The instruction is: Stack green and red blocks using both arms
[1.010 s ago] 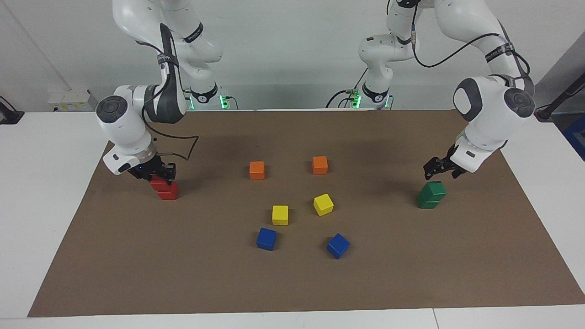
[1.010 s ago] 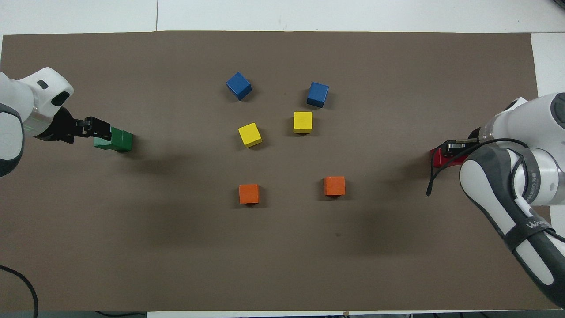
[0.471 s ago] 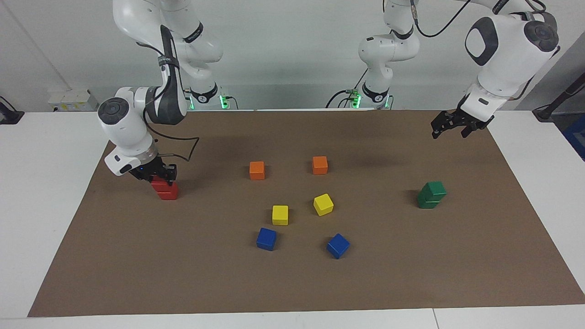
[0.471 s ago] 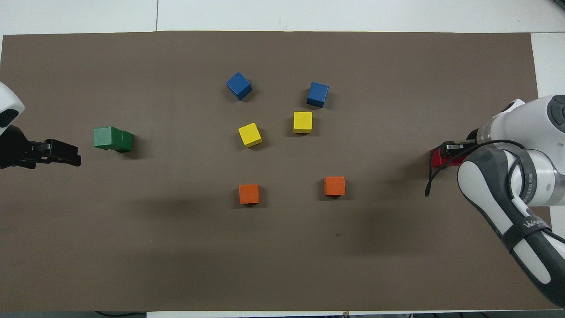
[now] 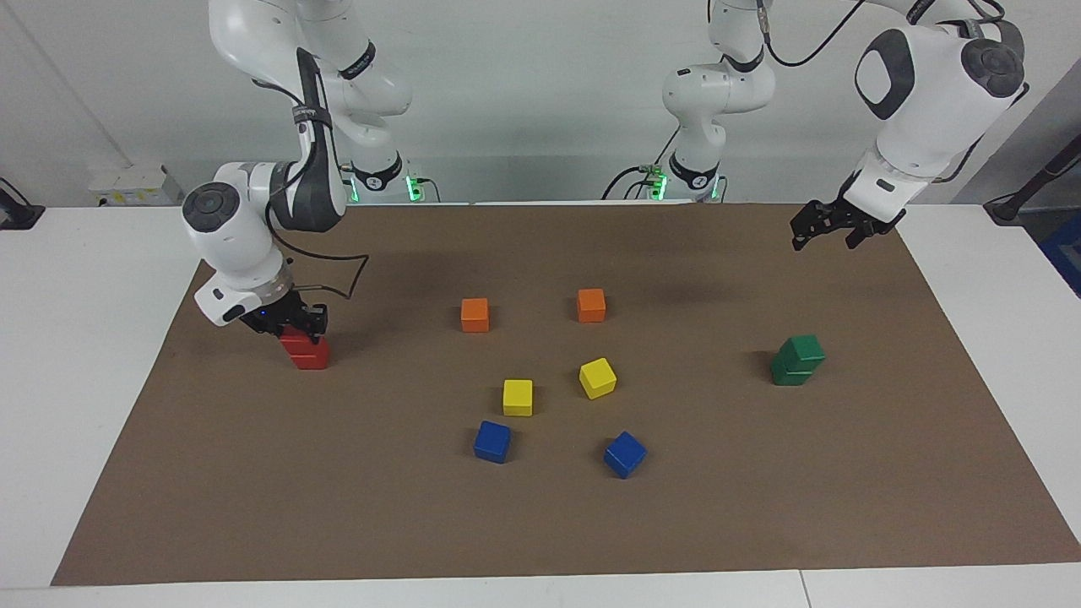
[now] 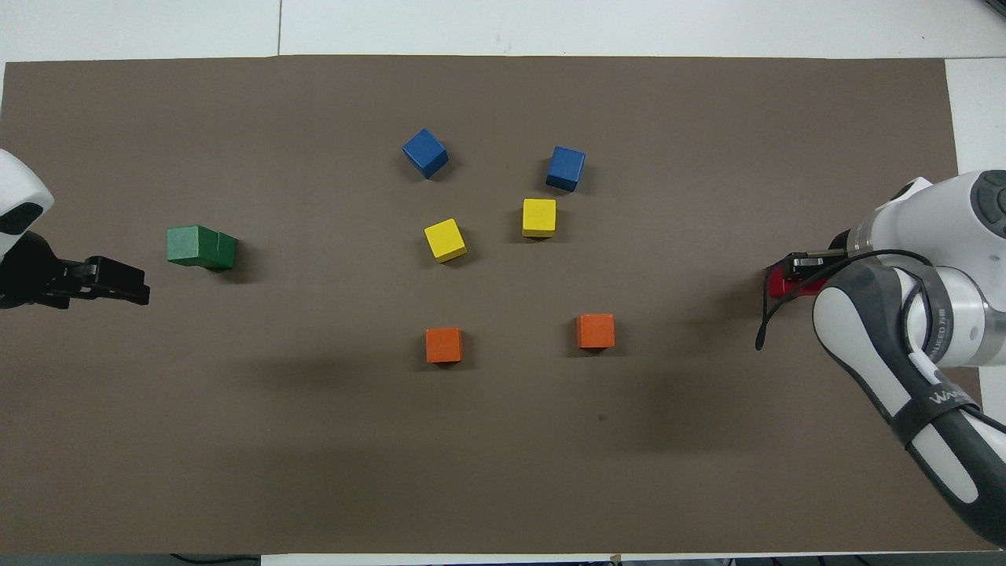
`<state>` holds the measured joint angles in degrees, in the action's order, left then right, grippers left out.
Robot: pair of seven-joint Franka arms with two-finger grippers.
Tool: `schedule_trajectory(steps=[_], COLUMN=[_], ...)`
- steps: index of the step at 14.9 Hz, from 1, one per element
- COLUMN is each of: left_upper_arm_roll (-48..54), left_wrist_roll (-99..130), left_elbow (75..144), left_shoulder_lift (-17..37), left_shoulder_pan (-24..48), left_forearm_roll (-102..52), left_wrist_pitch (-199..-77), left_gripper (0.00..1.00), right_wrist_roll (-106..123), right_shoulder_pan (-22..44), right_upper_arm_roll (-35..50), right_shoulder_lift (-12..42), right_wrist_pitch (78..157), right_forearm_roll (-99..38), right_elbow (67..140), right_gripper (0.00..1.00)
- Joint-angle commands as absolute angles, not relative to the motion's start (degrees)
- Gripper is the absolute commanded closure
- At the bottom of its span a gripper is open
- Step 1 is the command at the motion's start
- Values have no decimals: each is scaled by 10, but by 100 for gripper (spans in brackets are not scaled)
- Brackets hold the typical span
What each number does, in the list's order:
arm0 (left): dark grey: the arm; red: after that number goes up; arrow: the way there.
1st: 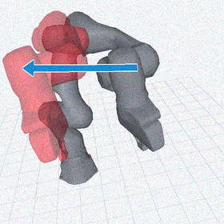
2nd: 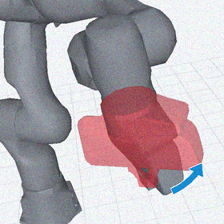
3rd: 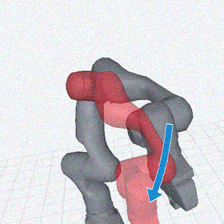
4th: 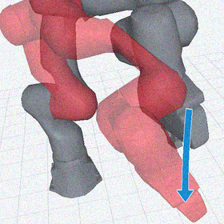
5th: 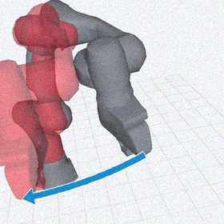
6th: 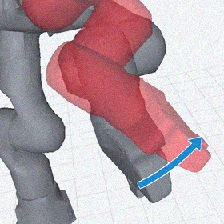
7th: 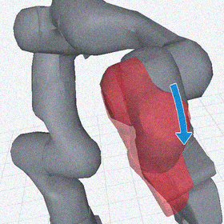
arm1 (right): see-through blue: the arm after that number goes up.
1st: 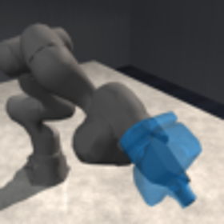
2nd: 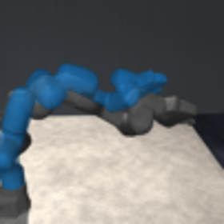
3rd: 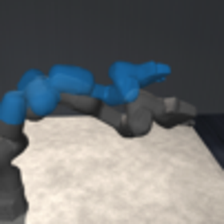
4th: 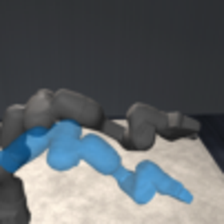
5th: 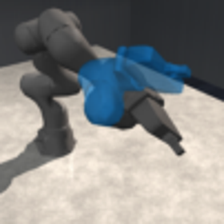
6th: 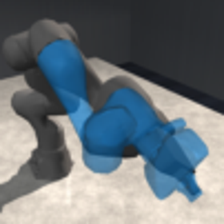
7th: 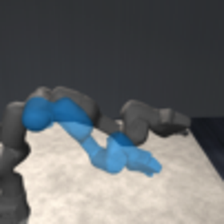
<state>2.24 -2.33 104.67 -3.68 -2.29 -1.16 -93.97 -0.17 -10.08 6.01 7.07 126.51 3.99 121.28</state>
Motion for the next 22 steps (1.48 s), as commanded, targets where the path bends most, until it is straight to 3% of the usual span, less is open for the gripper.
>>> schedule_trajectory(steps=[1,4,5,7,8,12,22], left_upper_arm_roll=[24,24,22,24,25,6,6], left_wrist_roll=[-18,-16,-16,-16,-16,-16,-18], left_elbow=[1047,1044,1043,1019,994,924,946], left_shoulder_lift=[-43,-37,-29,-20,-12,11,4], left_shoulder_pan=[-16,-17,-16,-16,-13,17,26], left_forearm_roll=[-1,-1,-1,-1,-1,-4,-4], left_wrist_pitch=[-927,-930,-929,-924,-911,-845,-865], left_gripper=[0,0,0,0,0,0,0], right_wrist_roll=[10,7,7,5,4,3,3], right_shoulder_pan=[-111,-110,-109,-107,-107,-107,-105], right_upper_arm_roll=[67,67,66,66,66,66,67], right_shoulder_lift=[71,71,72,73,73,74,77], right_wrist_pitch=[1277,1277,1277,1278,1278,1278,1238], right_forearm_roll=[37,37,37,37,37,37,37], right_elbow=[1219,1219,1218,1216,1216,1215,1148], right_gripper=[100,100,86,19,3,0,0])
